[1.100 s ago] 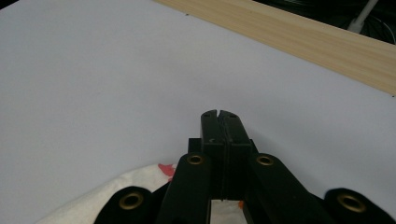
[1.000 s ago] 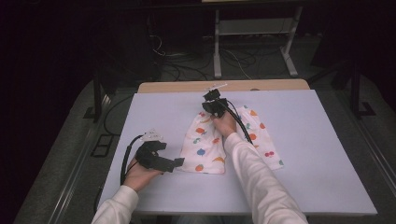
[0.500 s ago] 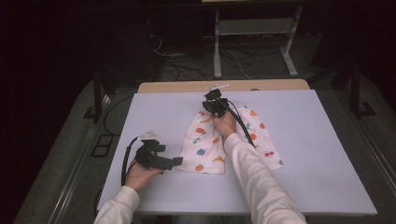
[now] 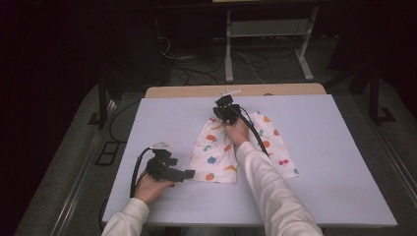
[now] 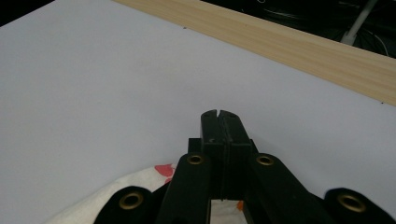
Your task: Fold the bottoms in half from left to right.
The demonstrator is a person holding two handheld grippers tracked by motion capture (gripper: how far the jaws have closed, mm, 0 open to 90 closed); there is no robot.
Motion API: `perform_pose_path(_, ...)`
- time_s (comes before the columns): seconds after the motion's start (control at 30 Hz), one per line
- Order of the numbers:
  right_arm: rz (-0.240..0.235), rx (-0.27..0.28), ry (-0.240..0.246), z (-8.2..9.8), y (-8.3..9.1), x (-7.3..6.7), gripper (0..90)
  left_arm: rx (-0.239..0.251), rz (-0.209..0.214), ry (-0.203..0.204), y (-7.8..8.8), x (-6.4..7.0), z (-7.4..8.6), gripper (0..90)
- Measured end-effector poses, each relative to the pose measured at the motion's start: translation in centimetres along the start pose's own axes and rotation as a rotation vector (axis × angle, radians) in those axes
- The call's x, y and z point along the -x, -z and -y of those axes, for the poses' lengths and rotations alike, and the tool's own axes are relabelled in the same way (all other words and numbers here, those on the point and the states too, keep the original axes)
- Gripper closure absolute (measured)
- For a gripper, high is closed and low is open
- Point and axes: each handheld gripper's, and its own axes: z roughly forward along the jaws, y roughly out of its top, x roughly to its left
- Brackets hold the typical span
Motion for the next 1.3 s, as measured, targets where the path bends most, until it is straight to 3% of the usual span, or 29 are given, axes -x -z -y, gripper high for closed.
perform_pose_path(0.13,0.0,0.001,-0.002,0.0,0.1,0.0,89.0,-0.012,0.01,0.017,-0.1,-0.3,0.3,14.0)
perform_pose_path(0.5,-0.001,0.001,-0.003,0.2,0.1,0.0,89.0,-0.048,0.038,0.003,-0.5,-0.2,0.5,44.4)
perform_pose_path(0.87,0.0,0.009,-0.002,0.2,0.1,-0.1,89.0,-0.059,0.041,0.022,-1.0,-0.2,0.6,61.5)
perform_pose_path(1.1,0.001,0.011,-0.006,0.4,0.2,0.0,89.0,-0.065,0.036,0.037,-1.3,-0.5,0.5,78.9)
perform_pose_path(1.3,0.001,0.017,-0.007,0.4,0.1,0.0,89.0,-0.071,0.035,0.021,-1.5,-0.5,0.4,87.5)
